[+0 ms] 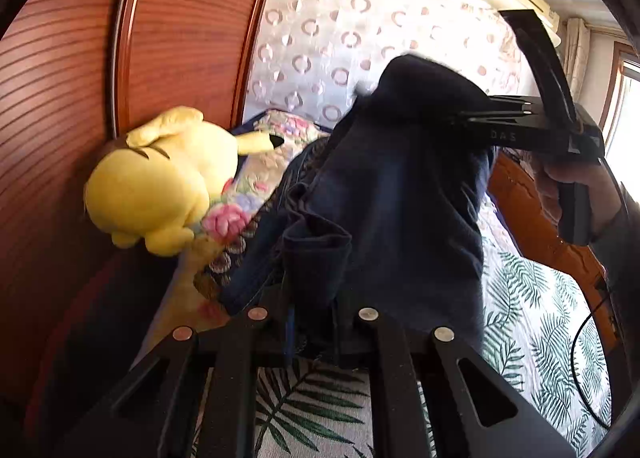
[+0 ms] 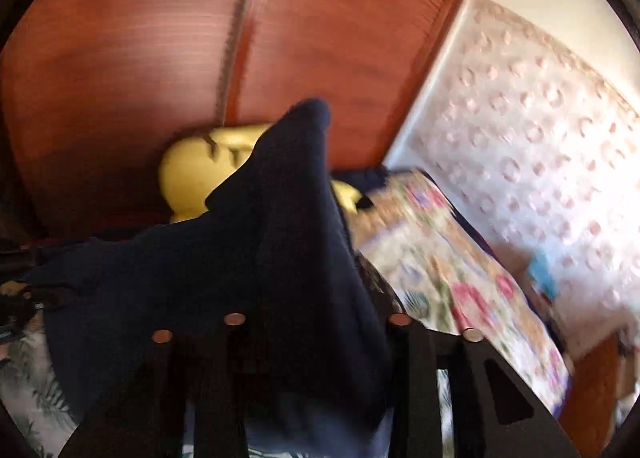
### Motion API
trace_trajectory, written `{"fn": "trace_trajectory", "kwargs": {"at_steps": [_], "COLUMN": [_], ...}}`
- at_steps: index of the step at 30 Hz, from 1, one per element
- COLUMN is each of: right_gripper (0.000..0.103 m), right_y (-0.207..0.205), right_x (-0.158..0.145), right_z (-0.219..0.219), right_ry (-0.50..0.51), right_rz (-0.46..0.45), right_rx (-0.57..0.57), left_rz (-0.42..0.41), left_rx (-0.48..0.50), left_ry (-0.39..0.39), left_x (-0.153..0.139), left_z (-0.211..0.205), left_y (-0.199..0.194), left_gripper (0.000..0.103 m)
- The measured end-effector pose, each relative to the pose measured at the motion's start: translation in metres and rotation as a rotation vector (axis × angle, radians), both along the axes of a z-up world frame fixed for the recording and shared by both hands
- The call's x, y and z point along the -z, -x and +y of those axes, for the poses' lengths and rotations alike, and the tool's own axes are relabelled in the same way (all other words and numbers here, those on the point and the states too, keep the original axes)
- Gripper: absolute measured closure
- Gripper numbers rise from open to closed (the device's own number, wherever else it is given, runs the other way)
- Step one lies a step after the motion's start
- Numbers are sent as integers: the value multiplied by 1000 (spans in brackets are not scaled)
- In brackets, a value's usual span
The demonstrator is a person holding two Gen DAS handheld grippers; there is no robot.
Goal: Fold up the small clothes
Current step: 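Carry the folded shirt with the right gripper onto the patterned blanket beside the yellow plush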
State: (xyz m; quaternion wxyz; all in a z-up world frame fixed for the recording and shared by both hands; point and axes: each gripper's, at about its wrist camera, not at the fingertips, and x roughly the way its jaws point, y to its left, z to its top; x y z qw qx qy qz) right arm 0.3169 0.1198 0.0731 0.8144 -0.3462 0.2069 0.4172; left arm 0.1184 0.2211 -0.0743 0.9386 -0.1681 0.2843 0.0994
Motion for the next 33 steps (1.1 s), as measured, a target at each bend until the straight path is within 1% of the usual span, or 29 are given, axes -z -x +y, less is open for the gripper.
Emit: {"fn": "trace_trajectory", "kwargs": {"at_steps": [1,2,3,4,6,8,10,11,12,13,15,17,18,19,20,22,24,25,27,28,29,33], "right_gripper": [64,57,47,45,45,45,45,45,45,45,48,48,48,48,48,48,48,48,48,48,48,48], "right_y": [-3,-6,-9,-12,-10,-7,-2,0,2,1,0,-6,-14,-20,-26,-44,-48,-46,-29,-14,-1,52], "right_x": [1,0,-2,-5,-13,-21,-25,-24,-20,-14,3,22,31,41,51,51,43,38,31,31,25,24], "right_z": [-1,-2,-5,-7,-8,-15,-24,-25,-32,-30,-24,-16,-10,-8,-5,2,2,-1,-14,-28,-40,-85], "right_ry": [-14,-35,-63,-93,-154,-211,-258,-274,-275,-267,-229,-198,-186,-174,-164,-170,-208,-225,-251,-262,-273,-306], "right_rz": [9,16,16,8,0,24,53,96,134,157,184,207,215,223,233,255,267,270,258,252,240,213], "right_rx": [13,36,65,102,143,132,106,73,52,43,42,62,81,104,130,161,167,173,180,179,179,186], "left_rz": [3,1,2,4,8,16,20,21,22,19,8,10,10,3,-5,-7,-2,-5,-6,-5,-6,-20], "left_rx": [-2,-2,-1,0,0,-5,-11,-18,-29,-34,-26,-15,-7,4,15,40,45,48,61,66,77,104], "left_ry": [-4,-8,-13,-18,-28,-36,-39,-44,-53,-57,-62,-72,-77,-79,-78,-89,-120,-124,-129,-137,-148,-198], "left_x": [1,0,0,0,-1,-1,-3,-3,-4,-5,-9,-13,-15,-19,-21,-27,-32,-33,-36,-38,-41,-48], "left_z": [0,-2,-3,-4,-6,-6,-5,-5,-5,-5,-5,-8,-10,-12,-14,-20,-28,-31,-38,-44,-51,-78], "left_y": [0,2,3,3,3,3,4,5,7,8,12,15,17,20,23,28,32,34,37,38,39,44], "left_gripper": [90,90,90,90,89,88,81,78,72,65,58,52,40,23,18,16,13,12,12,12,12,12]}}
